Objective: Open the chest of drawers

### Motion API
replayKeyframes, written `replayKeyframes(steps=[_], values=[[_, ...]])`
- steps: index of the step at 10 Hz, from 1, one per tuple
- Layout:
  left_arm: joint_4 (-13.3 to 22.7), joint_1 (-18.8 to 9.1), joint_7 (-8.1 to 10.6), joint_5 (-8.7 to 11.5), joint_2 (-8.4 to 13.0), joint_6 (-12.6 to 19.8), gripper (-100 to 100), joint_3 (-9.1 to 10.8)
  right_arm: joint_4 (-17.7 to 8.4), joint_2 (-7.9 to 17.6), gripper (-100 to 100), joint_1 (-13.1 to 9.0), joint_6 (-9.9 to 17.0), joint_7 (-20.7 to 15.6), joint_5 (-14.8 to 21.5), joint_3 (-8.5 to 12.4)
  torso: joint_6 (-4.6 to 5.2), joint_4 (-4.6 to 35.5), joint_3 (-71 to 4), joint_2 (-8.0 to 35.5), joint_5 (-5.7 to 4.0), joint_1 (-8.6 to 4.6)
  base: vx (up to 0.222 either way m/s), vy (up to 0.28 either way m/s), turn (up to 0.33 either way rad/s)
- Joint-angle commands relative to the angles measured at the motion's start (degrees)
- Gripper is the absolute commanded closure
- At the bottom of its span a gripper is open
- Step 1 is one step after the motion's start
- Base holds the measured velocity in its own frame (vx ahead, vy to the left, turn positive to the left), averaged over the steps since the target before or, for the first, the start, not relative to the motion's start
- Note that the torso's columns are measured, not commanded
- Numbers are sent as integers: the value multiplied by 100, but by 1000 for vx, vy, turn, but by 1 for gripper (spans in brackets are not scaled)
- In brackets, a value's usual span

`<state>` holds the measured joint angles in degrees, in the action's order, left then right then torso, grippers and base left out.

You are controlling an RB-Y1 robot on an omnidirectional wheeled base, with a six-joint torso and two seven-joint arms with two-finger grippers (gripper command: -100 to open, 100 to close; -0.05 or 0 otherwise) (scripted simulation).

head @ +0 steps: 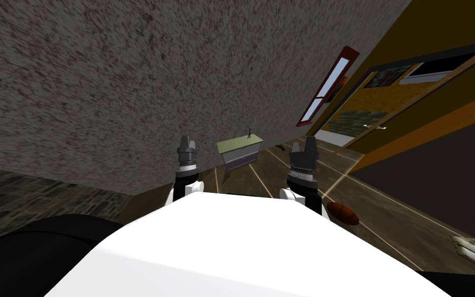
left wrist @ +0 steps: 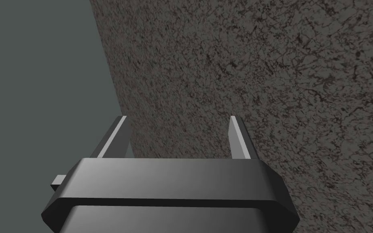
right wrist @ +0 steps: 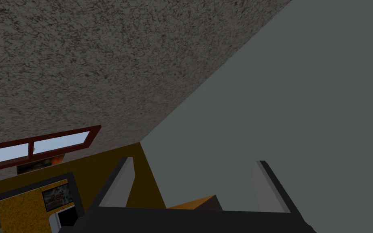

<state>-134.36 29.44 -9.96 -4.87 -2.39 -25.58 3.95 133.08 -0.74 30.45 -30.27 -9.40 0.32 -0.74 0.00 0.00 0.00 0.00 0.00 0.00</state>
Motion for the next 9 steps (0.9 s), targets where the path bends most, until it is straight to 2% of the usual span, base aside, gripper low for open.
replayKeyframes(steps=[1,9], values=[[0,0,0,0,0,0,0,0,0,0,0,0,0,0,0,0,0,235,-467,232,0,0,0,0,0],[-2,0,0,0,0,-1,0,0,2,0,0,0,-1,0,0,0,0,3537,-7073,3539,0,0,0,0,0]])
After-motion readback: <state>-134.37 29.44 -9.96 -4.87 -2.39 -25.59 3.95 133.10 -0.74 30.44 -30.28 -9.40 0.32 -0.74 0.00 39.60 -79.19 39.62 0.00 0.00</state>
